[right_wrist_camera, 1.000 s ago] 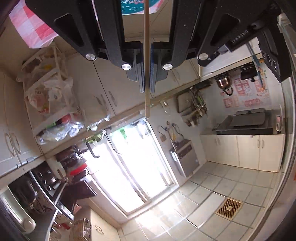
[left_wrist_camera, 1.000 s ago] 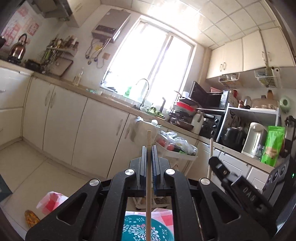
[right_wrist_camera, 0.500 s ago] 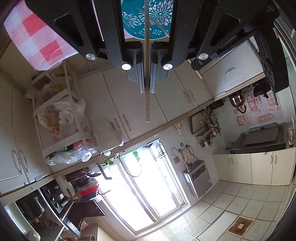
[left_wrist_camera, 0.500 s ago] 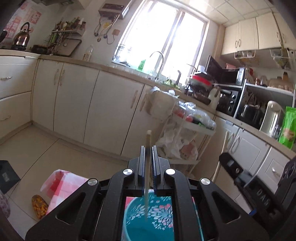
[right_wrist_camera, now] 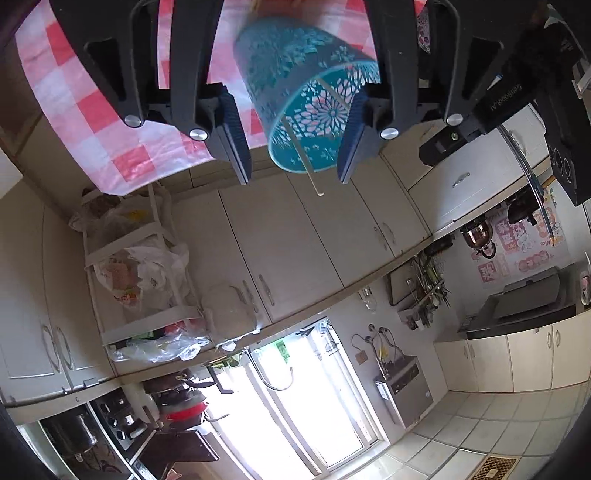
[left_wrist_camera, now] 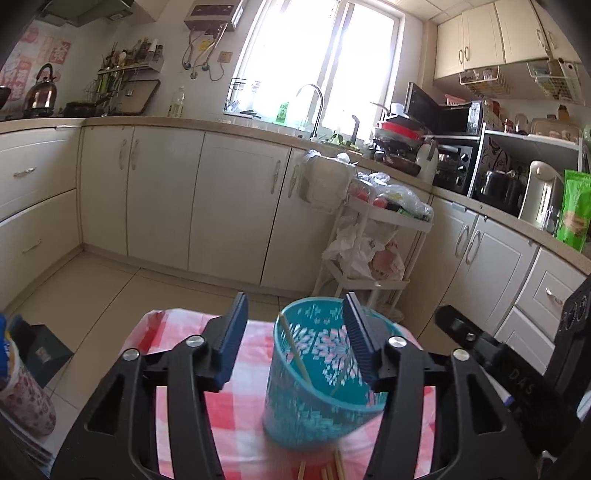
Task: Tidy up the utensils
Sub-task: 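Open both tools to drop the sticks into the teal bin, then close the right tool on another stick while the left tool grasps one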
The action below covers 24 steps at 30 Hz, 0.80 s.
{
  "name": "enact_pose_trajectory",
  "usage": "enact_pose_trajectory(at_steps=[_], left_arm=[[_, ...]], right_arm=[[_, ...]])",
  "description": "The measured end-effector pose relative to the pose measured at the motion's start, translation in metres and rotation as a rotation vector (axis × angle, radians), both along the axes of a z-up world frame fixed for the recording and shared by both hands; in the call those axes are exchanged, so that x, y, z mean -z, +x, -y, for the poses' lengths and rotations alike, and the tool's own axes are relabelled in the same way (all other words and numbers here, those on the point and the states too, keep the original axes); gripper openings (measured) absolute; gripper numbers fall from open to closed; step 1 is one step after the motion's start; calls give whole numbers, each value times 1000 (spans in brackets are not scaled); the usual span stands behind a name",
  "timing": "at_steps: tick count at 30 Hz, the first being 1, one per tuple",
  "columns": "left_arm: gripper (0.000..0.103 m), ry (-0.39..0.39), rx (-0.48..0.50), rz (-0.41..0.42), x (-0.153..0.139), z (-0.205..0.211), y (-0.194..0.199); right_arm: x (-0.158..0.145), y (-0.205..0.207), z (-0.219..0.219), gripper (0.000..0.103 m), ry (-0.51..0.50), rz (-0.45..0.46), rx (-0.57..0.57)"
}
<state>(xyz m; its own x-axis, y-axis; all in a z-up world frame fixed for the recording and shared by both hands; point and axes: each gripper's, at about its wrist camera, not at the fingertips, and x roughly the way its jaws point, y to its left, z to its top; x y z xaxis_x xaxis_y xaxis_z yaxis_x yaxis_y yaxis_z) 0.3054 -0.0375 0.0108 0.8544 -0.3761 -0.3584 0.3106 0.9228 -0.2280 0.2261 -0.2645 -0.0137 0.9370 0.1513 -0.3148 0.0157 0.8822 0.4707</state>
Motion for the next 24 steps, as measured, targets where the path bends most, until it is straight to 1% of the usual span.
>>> enact_pose_trajectory(at_steps=[2, 4, 6, 7, 9, 11, 14, 16, 18, 21, 24], left_arm=[[64, 36, -8, -31, 5, -4, -15], [68, 64, -14, -74, 15, -11, -28], [69, 98, -15, -129, 31, -17, -39], [69, 118, -15, -158, 40, -19, -44], [69, 156, -11, -219, 61, -25, -54], [69, 182, -2, -278, 79, -30, -62], [69, 206, 8, -328, 97, -35, -71], [69, 235, 14, -345, 106, -35, -75], [69, 263, 29, -360, 112, -32, -75], [69, 305, 57, -365, 116, -23, -72], [69, 356, 96, -371, 119, -6, -64]], right_arm=[[6, -21, 3, 49, -16, -48, 2], [21, -39, -2, 49, -48, -140, -34], [44, -52, -15, 38, -97, -245, -103], [55, -54, -21, 37, -116, -289, -130], [81, -55, -36, 24, -142, -387, -204], [97, -54, -47, 21, -161, -444, -247], [107, -47, -62, 21, -203, -476, -266], [111, -40, -68, 21, -219, -491, -264], [117, -32, -74, 20, -256, -518, -270], [121, -30, -80, 12, -280, -551, -291], [122, -32, -78, 9, -319, -576, -314]])
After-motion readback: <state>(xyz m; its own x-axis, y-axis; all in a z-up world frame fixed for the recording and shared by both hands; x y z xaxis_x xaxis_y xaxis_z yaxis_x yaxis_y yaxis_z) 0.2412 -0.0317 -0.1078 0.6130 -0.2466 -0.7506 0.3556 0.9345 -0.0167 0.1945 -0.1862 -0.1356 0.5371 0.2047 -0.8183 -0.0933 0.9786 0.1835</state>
